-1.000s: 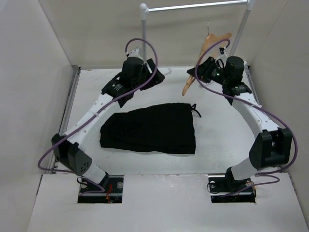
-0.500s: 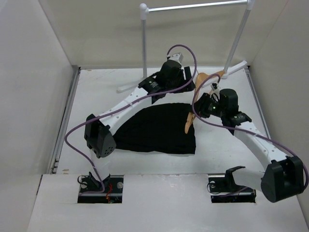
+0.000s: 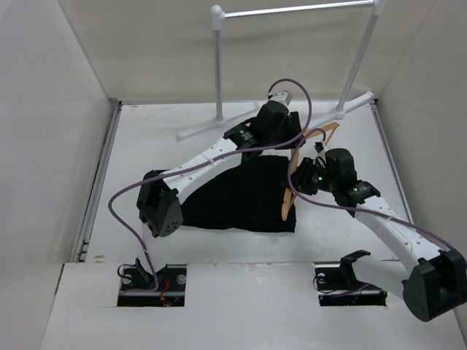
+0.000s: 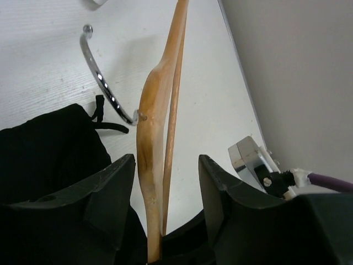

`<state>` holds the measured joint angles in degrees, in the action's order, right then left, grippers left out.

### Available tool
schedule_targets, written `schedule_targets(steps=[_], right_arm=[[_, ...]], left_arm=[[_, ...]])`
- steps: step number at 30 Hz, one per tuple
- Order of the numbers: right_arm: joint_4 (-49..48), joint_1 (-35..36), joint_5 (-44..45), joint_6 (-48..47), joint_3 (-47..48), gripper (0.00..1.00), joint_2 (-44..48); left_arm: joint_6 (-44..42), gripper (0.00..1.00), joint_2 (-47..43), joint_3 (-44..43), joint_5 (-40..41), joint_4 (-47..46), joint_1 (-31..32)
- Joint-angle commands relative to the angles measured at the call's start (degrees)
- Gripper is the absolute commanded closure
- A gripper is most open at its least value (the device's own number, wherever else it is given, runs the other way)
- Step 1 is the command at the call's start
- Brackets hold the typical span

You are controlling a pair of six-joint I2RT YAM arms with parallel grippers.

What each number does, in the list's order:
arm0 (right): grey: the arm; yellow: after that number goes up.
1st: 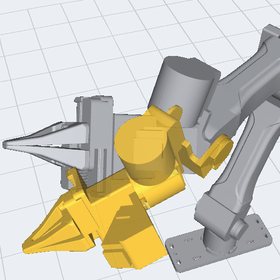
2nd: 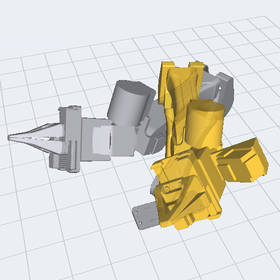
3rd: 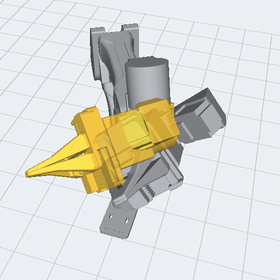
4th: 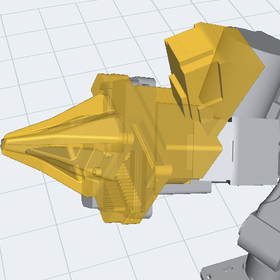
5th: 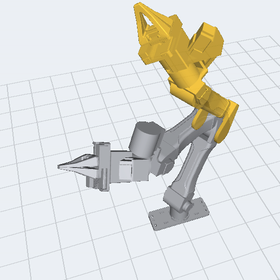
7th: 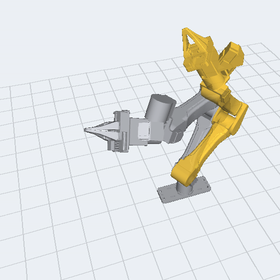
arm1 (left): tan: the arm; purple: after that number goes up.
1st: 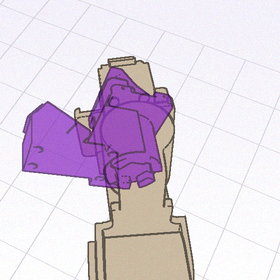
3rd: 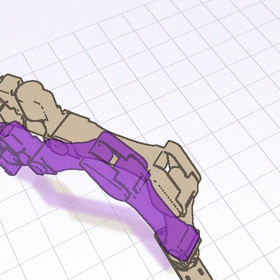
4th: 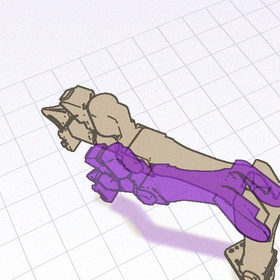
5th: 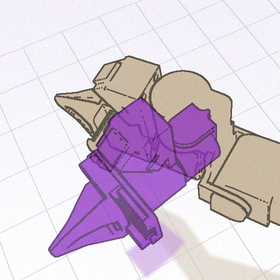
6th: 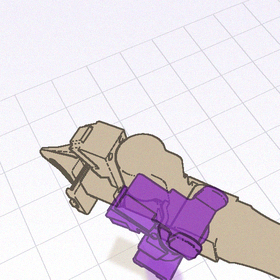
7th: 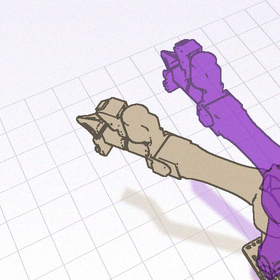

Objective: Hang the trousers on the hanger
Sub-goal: Pick up the hanger from the clothesline.

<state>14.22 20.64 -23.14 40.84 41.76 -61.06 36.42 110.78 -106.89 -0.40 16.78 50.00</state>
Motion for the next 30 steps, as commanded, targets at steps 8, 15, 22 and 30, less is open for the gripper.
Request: schedule_targets(steps=[8, 15, 22, 30], right_arm=[[3.62, 1.63, 2.21, -1.11, -3.17, 0.81, 6.03], [8.63, 0.58, 3.53, -1.11, -3.88, 0.77, 11.83], [15.92, -3.28, 4.68, -1.81, -1.42, 0.46, 17.80], [7.43, -7.69, 7.22, -1.29, -1.94, 0.87, 8.00]], left_arm=[[1.72, 0.73, 3.30, 0.45, 0.31, -3.24, 0.40], [6.54, 0.99, 1.81, 6.94, 1.89, -6.22, 1.99], [17.18, 1.00, -5.22, 20.04, 7.16, -13.43, 4.53], [21.49, 1.00, -9.88, 29.62, 21.40, -16.68, 10.25]])
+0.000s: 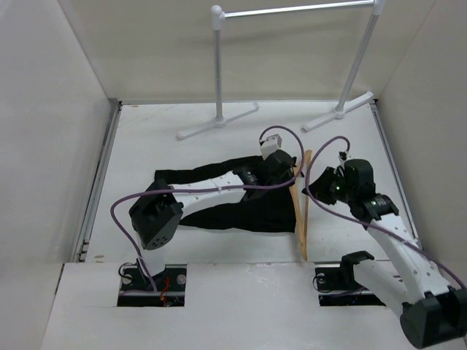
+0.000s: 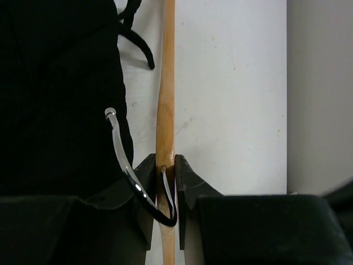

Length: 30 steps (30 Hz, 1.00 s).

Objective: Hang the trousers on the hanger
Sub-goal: Pick up the hanger from the clothesline, then place the trousers on the hanger.

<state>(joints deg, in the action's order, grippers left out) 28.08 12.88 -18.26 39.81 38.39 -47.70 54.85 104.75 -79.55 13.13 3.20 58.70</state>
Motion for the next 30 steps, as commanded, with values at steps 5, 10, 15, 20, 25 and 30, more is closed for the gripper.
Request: schedule_targets(steps=[5, 10, 15, 20, 25, 30], right_arm=[[-15.93, 1.48, 7.62, 0.09, 2.30, 0.67, -19.42], [-22.00, 1.92, 7.72, -0.08, 2.30, 0.55, -28.83], [-25.78, 4.20, 7.45, 0.88, -0.15, 0.49, -32.80], [-30.53, 5.17, 3.41, 3.86, -2.53, 0.49, -36.67], [-31.41, 5.00, 3.23, 4.57, -3.41, 0.69, -38.17], [-30.80, 3.33, 2.70, 5.88, -2.97, 0.92, -32.47]], left_arm=[[4.74, 1.00, -3.85, 7.03, 8.41, -4.34, 1.73], [5.00, 1.00, -4.82, 9.58, 9.20, -4.96, 1.64], [5.00, 1.00, -4.55, 10.38, 8.94, -4.96, 0.76], [4.65, 1.00, -3.94, 10.64, 8.15, -4.78, -0.12], [4.48, 1.00, -3.94, 11.78, 7.44, -4.96, -0.73], [3.78, 1.00, -4.46, 12.57, 7.27, -4.61, -1.70]])
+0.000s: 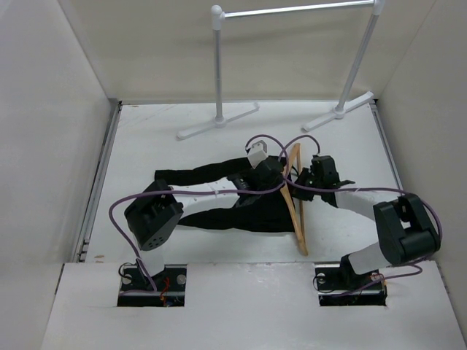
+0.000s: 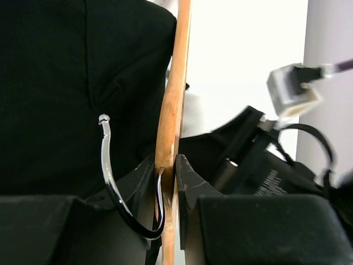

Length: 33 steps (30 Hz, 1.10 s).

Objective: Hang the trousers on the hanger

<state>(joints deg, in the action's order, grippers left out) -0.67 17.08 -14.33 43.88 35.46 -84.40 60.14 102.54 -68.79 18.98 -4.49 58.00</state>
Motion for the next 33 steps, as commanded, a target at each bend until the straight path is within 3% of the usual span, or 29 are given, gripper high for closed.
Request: schedule_targets(steps=[1, 6, 21, 33], right_arm=[[-1.71, -1.48, -1.23, 2.35, 0.22, 0.92, 6.16], [2.51, -4.38, 0.26, 2.53, 3.29, 0.93, 11.01], [2.87, -10.79, 1.23, 3.50, 4.96, 0.93, 8.38], [1.90, -8.78, 2.73, 3.41, 6.90, 0.89, 2.49]], left_arm=[[-1.86, 1.00, -2.87, 2.34, 1.32, 3.17, -1.44], [-5.46, 1.00, -7.35, 7.08, 1.32, 4.49, -5.30], [-16.28, 1.00, -26.07, 21.68, 1.50, 11.61, -17.52], [-20.41, 1.00, -23.09, 11.32, 2.20, 9.68, -11.99]])
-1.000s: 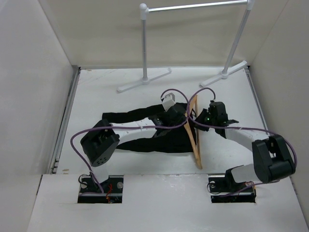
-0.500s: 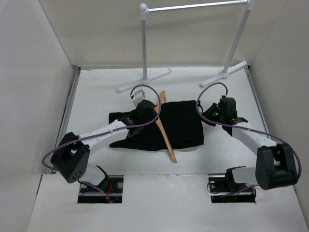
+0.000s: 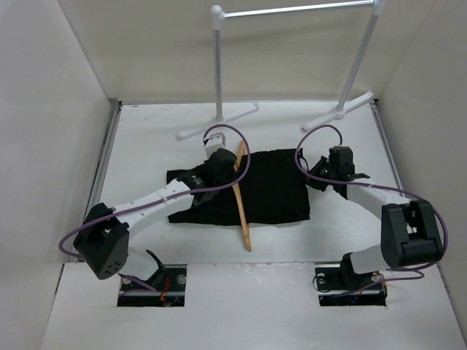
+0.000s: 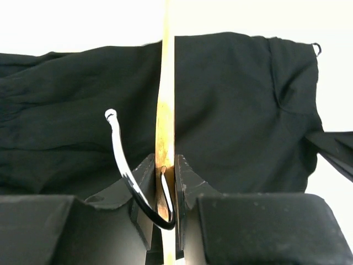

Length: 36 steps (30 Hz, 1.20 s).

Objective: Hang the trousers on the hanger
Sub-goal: Place the trousers on the hanger, then place the hanger at the clothesline.

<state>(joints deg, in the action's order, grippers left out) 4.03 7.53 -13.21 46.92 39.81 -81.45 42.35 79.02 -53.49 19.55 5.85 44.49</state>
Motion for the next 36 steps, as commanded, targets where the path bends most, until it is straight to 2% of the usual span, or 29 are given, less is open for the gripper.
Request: schedule_targets(steps=[1, 3, 8, 11, 14, 17, 21, 23, 27, 33, 36], right_arm=[[-2.80, 0.95, 1.61, 0.37, 2.55, 0.88, -0.64], [-2.72, 0.95, 1.87, 0.37, 2.46, 0.83, -0.55], [-0.17, 1.21, 1.62, -1.64, 2.29, 0.49, 5.32], [2.81, 3.49, 1.17, -5.59, 3.34, 0.39, 12.34], [6.07, 7.35, 0.12, -8.67, 5.53, 0.35, 19.03], [5.90, 14.55, -1.90, -9.56, 8.25, 0.32, 22.82], [0.12, 26.41, -2.34, -10.26, 11.95, 0.28, 21.26], [-1.92, 29.76, -2.34, -10.62, 14.05, 0.27, 18.27], [-3.33, 32.94, 0.02, -10.79, 17.05, 0.27, 13.96], [-3.77, 35.04, 0.38, -10.62, 18.28, 0.28, 12.28], [-4.29, 37.59, 0.99, -10.36, 18.81, 0.36, 11.67]], left_arm=[[-2.88, 1.00, 1.04, -4.68, 2.50, -0.14, 1.87], [-3.58, 1.00, 1.48, -5.91, 4.35, 0.74, 2.48], [-4.82, 1.00, 0.43, -9.60, 7.34, 2.85, 3.27], [-5.52, 1.00, -0.62, -12.85, 8.48, 3.82, 4.06], [-6.57, 1.00, -1.68, -16.37, 9.36, 4.17, 5.12], [-7.72, 1.00, -1.86, -19.36, 9.72, 4.70, 6.17], [-8.33, 1.00, -1.68, -23.40, 9.54, 6.19, 6.70], [-8.60, 1.00, -1.51, -26.29, 9.19, 7.42, 6.62], [-9.65, 1.00, -1.15, -31.83, 8.40, 10.05, 6.70], [-10.09, 1.00, -1.15, -36.15, 7.96, 12.70, 6.79], [-10.44, 1.00, -1.15, -37.12, 7.70, 12.70, 6.79]])
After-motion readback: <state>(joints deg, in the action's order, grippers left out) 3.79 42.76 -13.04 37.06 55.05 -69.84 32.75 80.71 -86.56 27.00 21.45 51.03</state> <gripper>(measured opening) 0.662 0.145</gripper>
